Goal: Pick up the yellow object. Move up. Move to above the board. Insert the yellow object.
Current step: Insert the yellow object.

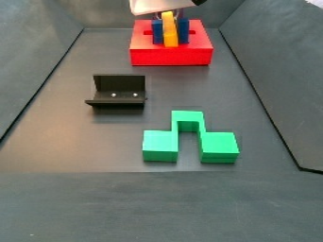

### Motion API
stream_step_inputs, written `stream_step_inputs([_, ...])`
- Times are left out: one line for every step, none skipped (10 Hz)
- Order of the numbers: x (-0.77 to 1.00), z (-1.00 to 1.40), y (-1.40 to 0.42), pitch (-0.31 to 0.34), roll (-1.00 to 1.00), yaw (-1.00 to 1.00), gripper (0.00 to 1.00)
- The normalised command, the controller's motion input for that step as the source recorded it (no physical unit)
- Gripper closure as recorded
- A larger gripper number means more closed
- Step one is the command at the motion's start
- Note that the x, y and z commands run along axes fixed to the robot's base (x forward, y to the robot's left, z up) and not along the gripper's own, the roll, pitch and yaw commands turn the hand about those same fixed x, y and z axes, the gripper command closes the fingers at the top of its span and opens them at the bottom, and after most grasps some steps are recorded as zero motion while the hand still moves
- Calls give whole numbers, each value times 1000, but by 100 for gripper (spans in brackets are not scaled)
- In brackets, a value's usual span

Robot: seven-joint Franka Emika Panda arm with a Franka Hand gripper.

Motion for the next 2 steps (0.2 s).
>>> stream_step_inputs([-89,-620,0,0,-47,114,100])
stream_step_inputs([0,0,0,0,0,0,100])
